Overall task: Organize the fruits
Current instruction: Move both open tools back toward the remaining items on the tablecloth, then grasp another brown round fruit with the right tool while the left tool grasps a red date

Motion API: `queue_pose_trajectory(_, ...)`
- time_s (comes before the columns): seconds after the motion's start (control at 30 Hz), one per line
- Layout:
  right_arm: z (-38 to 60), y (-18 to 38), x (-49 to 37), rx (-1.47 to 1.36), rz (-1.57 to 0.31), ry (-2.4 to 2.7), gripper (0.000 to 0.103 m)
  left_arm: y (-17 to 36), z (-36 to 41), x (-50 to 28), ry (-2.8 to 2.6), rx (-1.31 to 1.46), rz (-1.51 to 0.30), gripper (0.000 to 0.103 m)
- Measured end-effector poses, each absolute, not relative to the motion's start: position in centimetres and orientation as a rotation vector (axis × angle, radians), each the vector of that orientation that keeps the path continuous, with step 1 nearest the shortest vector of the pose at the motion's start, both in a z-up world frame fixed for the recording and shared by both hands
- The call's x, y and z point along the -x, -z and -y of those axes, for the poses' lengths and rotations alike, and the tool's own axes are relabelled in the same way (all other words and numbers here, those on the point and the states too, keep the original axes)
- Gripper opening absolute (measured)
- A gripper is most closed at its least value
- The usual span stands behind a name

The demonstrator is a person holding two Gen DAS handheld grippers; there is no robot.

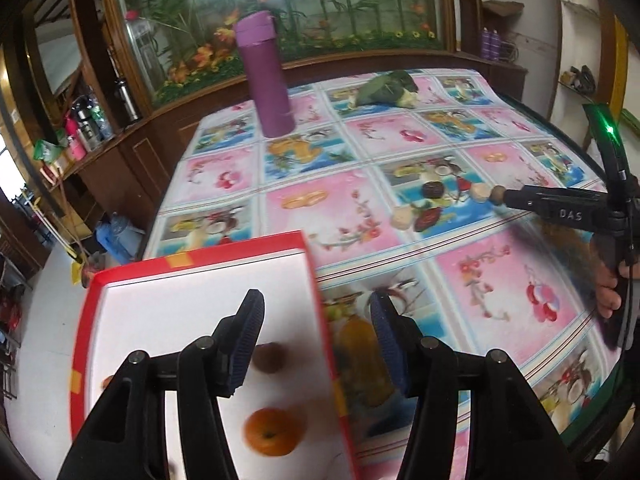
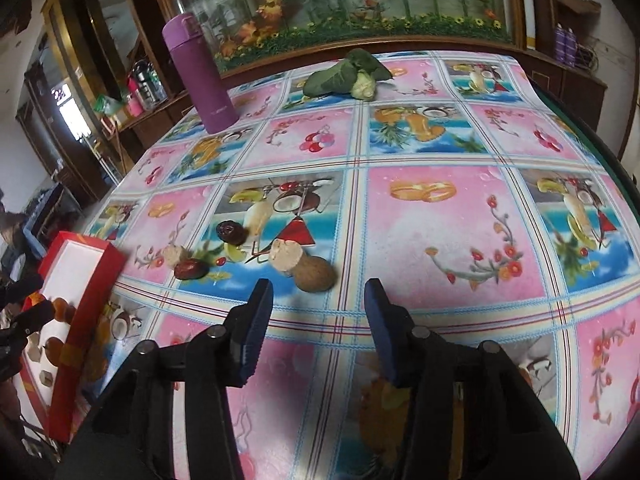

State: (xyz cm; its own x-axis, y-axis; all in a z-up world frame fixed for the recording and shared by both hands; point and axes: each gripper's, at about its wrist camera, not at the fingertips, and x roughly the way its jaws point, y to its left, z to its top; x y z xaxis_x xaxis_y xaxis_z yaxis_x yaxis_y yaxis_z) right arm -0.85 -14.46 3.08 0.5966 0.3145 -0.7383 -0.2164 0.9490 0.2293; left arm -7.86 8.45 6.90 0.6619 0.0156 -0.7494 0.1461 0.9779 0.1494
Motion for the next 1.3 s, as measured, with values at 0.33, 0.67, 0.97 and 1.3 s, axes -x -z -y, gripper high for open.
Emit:
queue_pose_trajectory(0.33,13.5,-2.8,0.2,-0.08,-0.901,-0.31,0.049,-5.6,-4.8,6.0,0.144,-0.189,-0.912,0.056)
queue_pose_trajectory(0.67,13.7,-2.6,0.1,-0.075,-0.921,-0.284,0.049,-4.3,-3.3,4.6,0.158,-0.161,-0.978,0.056)
queue_pose_trajectory(0.97,13.5,-2.7,0.0,-0.063,-0.911,-0.281,0.049,-3.9,-3.6,2.9,0.142,-0.155,-1.006,0.057)
queue_pose_trajectory(1.3,13.1,-2.3,-0.3,-0.032,-0.916,-0.265,0.026,-2.8,-3.6,1.1,0.138,-0.184,-1.048,0.057)
